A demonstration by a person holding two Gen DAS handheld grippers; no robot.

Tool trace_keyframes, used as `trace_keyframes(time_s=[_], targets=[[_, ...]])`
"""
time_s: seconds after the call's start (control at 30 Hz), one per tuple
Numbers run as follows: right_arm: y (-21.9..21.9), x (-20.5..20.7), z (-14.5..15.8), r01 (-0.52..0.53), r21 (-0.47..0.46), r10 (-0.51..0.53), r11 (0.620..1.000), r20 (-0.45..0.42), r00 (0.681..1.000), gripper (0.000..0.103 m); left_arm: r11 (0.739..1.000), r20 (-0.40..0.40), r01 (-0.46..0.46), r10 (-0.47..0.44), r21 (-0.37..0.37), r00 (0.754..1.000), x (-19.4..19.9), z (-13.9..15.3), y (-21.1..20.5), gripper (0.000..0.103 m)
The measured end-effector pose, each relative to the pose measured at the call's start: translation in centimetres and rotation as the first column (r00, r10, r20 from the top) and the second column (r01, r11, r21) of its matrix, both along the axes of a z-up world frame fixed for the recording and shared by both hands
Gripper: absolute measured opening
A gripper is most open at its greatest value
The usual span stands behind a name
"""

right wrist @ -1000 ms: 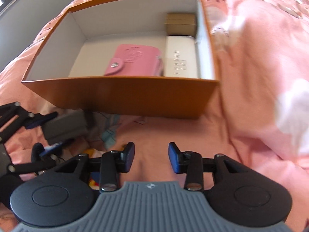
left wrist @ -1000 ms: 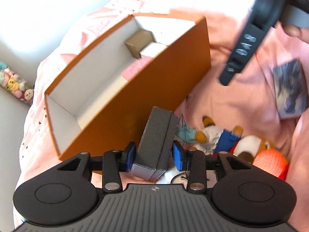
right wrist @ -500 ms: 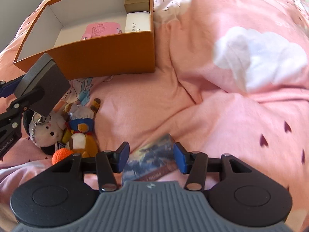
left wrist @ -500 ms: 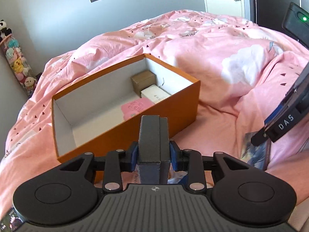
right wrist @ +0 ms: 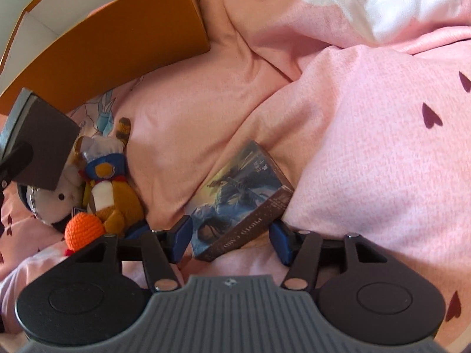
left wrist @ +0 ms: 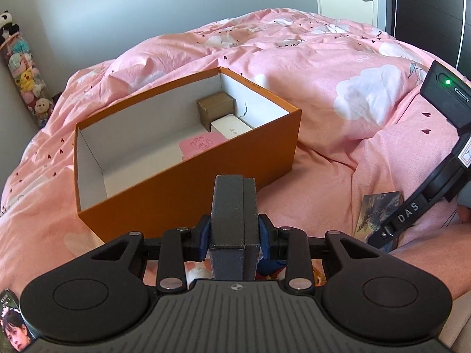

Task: Organize objects
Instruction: 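Grasp the photo card pack with the right tool while the left tool holds the grey box, then carry the grey box and card pack with both tools into the shoebox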

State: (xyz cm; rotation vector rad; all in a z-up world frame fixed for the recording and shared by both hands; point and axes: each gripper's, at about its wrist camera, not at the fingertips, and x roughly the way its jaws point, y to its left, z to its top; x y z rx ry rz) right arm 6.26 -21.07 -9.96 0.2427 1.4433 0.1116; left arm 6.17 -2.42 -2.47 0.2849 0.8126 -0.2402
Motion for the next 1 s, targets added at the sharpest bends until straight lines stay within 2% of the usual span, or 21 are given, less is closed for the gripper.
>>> trace_keyframes(time_s=[0.03, 0.07, 0.17, 0.4, 0.5, 0.67, 0.87, 1.0], targets=[[-0.1, 0.1, -0.1, 0.02, 0.006, -0.02, 1.0, 0.01, 1.0, 0.059, 1.0, -0.001, -0.004, 0.004, -0.004, 1.0, 0.0, -0.1, 0.0, 0.038], [-0.1, 0.2, -0.1, 0.035, 0.004, -0.035, 0.999, 0.019, 0.999, 0.051, 1.0, -0.001, -0.005, 0.005, -0.005, 1.0, 0.0, -0.1, 0.1, 0.038], [0.0, 0.5, 0.1, 0.07, 0.019, -0.07, 0.997, 0.05, 0.996, 0.042, 1.0, -0.003, -0.009, 0.009, -0.015, 1.0, 0.0, 0.0, 0.3, 0.038], [1.9, 1.2, 0.7, -0.019, -0.014, 0.02, 1.0, 0.114, 0.993, 0.034, 0.998, -0.01, -0.034, 0.033, -0.051, 0.999, 0.2, 0.2, 0.8, 0.038], [1.8, 1.2, 2.0, -0.054, 0.01, 0.052, 0.999, 0.151, 0.987, 0.025, 0.997, -0.008, -0.043, 0.043, -0.07, 0.999, 0.1, 0.6, 1.1, 0.038], [2.9, 1.3, 5.6, -0.138, -0.05, 0.146, 0.989, 0.295, 0.944, 0.024, 0.995, 0.025, -0.035, 0.038, -0.093, 0.999, -0.1, 2.0, 1.1, 0.038], [3.5, 2.7, 9.4, -0.19, -0.001, 0.175, 0.982, 0.397, 0.901, 0.024, 0.99, 0.095, -0.034, 0.048, -0.139, 0.994, 0.1, 4.8, 1.2, 0.038], [3.9, 3.5, 12.3, -0.22, 0.022, 0.182, 0.975, 0.485, 0.855, 0.024, 0.985, 0.17, -0.035, 0.063, -0.168, 0.983, 1.0, 7.0, 1.3, 0.038]])
